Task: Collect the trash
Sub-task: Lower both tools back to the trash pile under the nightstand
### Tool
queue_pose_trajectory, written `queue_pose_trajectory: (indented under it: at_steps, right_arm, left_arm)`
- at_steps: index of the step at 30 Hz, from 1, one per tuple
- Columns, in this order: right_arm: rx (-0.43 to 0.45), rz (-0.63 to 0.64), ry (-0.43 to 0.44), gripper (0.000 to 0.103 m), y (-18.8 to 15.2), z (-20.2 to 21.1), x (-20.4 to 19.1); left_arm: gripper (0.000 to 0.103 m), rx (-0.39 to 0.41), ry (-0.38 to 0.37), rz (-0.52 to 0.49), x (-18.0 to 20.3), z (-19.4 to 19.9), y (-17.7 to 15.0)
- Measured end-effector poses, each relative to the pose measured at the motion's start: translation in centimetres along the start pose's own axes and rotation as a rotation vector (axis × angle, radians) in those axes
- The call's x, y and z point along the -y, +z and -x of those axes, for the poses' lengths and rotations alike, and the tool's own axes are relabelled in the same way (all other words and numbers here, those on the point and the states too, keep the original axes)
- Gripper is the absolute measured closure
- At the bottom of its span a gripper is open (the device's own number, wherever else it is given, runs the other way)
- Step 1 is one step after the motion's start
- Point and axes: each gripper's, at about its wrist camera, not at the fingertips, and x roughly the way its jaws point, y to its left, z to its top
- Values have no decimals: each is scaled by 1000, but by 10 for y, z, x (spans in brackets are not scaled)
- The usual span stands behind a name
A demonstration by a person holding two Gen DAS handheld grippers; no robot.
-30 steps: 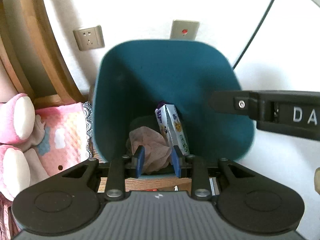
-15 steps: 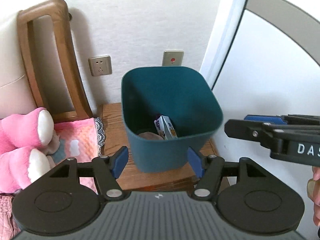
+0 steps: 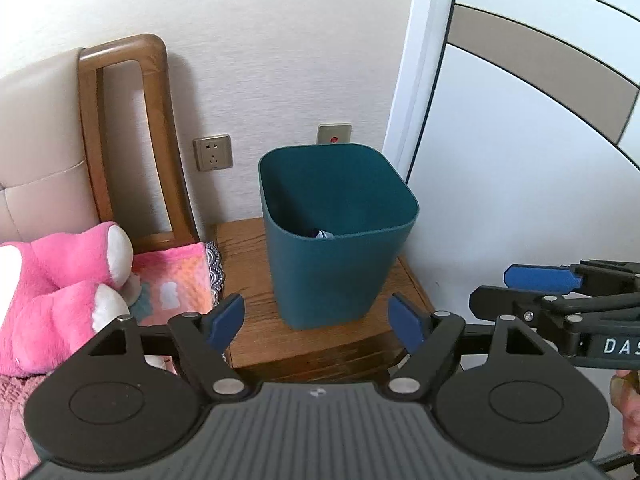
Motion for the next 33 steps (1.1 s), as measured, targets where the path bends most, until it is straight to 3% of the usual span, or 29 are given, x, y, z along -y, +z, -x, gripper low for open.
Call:
queue_pose_trajectory:
  at_steps: [7, 16, 24, 33]
  right_arm:
    - [-16, 71, 21, 41, -39, 1, 0]
    - [-99, 142, 19, 35, -107, -30, 43]
    - [-154, 77, -27, 33, -189, -97, 106]
    - [-233, -8, -82, 28, -311, -190, 179]
  left_arm:
    - [23, 29, 47, 13, 17, -2, -40]
    - [23, -48, 103, 120, 37, -55, -102]
    - [22, -135, 142, 180, 41, -144, -180]
    - [18, -250, 127, 245, 33, -275, -282]
